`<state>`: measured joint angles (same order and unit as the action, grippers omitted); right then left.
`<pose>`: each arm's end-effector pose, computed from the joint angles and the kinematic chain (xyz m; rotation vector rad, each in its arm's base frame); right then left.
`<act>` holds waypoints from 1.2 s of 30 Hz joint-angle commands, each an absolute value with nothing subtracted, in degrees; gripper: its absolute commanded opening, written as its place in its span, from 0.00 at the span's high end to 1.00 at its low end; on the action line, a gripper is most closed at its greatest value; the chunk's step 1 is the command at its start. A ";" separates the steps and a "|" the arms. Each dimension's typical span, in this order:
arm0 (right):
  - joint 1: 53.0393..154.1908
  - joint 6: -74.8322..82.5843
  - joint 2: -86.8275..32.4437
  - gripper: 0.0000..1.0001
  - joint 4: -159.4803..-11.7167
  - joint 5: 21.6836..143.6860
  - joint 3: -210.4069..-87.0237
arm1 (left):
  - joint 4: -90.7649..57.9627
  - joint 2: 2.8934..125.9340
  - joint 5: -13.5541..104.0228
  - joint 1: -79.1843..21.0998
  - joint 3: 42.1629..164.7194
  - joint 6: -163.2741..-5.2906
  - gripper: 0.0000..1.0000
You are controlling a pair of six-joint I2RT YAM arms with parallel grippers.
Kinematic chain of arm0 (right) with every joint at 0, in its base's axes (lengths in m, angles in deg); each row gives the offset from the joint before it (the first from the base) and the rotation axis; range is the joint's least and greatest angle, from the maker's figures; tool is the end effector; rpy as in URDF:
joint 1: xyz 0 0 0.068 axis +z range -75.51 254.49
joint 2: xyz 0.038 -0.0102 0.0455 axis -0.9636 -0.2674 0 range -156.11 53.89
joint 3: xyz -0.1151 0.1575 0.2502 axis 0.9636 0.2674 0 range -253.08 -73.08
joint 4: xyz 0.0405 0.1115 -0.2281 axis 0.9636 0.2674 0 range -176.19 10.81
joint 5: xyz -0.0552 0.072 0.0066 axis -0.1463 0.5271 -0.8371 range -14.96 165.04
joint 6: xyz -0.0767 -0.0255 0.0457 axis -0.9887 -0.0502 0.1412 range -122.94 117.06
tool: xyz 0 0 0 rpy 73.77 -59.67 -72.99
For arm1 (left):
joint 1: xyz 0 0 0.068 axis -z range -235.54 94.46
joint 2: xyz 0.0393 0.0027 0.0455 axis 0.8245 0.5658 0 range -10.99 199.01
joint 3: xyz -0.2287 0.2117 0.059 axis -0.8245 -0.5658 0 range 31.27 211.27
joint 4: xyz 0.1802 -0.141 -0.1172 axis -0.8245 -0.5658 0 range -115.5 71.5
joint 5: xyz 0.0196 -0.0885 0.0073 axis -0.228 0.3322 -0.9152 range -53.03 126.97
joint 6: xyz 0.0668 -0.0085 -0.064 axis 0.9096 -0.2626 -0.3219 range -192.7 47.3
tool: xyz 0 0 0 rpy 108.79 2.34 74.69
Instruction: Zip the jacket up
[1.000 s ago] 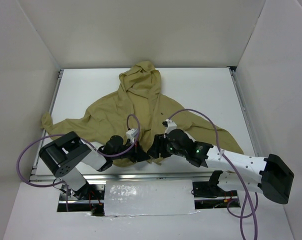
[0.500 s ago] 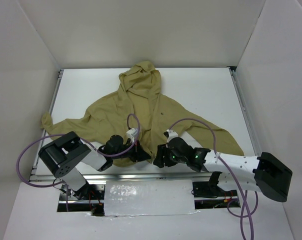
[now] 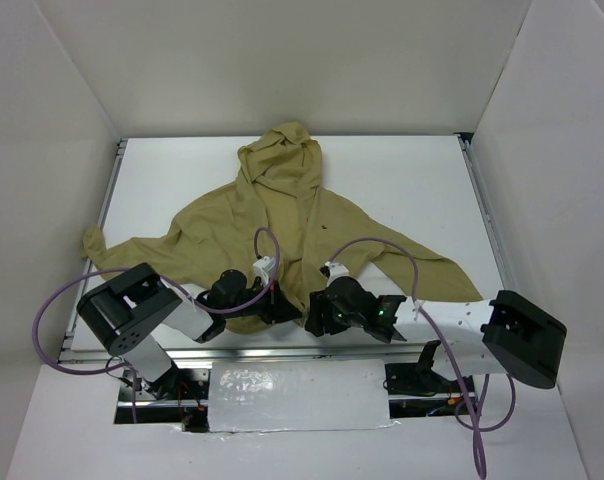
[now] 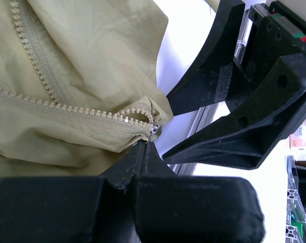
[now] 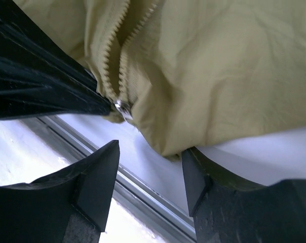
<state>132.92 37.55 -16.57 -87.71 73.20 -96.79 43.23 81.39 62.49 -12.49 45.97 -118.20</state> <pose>0.1257 0.1995 0.1596 -0.3742 2.4778 0.7580 0.1847 -0.2218 0.1598 0.3091 2.0767 -1.4252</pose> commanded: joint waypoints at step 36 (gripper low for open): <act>142.95 48.39 -21.36 0.96 -84.17 55.88 -100.42 | 47.50 80.85 64.40 -12.65 47.80 -118.76 1.00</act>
